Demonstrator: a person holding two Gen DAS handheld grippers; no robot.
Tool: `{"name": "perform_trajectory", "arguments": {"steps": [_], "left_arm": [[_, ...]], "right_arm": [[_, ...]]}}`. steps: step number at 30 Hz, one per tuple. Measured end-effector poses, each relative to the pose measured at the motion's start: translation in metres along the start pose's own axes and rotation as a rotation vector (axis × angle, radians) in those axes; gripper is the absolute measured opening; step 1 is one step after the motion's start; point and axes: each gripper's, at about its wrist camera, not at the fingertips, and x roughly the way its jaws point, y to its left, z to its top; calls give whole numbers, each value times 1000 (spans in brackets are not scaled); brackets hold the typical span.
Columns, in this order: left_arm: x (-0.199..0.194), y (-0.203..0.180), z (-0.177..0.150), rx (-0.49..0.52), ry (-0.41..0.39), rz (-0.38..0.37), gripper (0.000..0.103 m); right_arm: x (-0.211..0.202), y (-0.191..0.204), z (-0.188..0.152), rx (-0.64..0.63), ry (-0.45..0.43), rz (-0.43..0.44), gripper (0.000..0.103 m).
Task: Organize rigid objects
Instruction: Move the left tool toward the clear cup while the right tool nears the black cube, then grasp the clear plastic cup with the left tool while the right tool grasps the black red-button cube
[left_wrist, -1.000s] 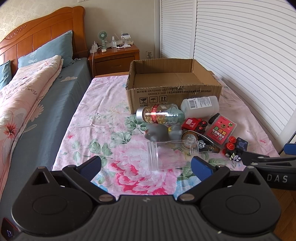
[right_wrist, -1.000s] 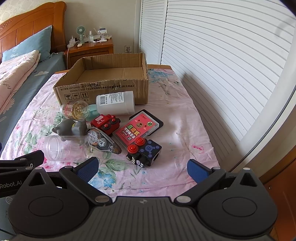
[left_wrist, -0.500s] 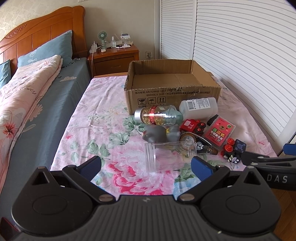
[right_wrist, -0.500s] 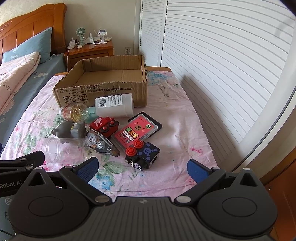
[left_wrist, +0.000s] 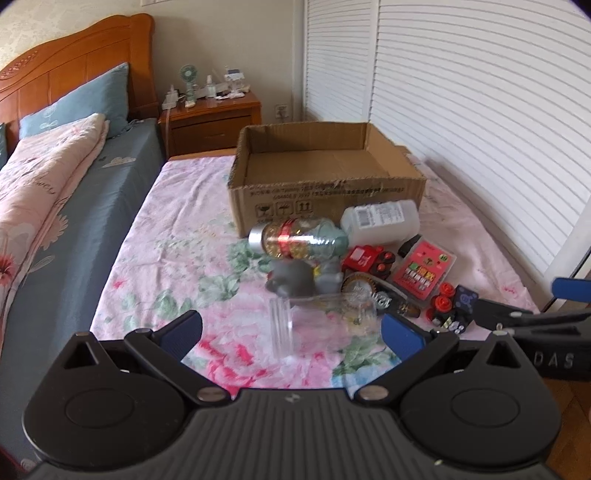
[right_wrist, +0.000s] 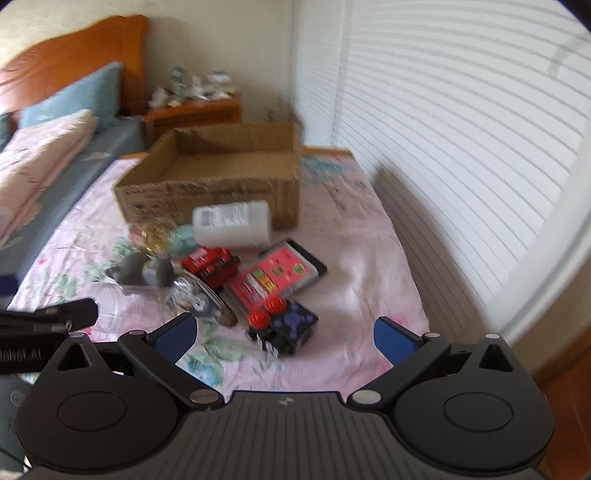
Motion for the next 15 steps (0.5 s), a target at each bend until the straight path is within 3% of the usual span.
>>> {"name": "perform_trajectory", "arguments": {"steps": [6, 9, 15], "left_arm": [[11, -11, 14, 98, -61, -35, 102], [28, -21, 18, 153, -60, -79, 102], [61, -45, 11, 269, -21, -64, 102]], "right_arm": [[8, -19, -9, -93, -69, 15, 103], [19, -27, -18, -124, -54, 14, 103], [36, -39, -35, -112, -8, 57, 103]]}}
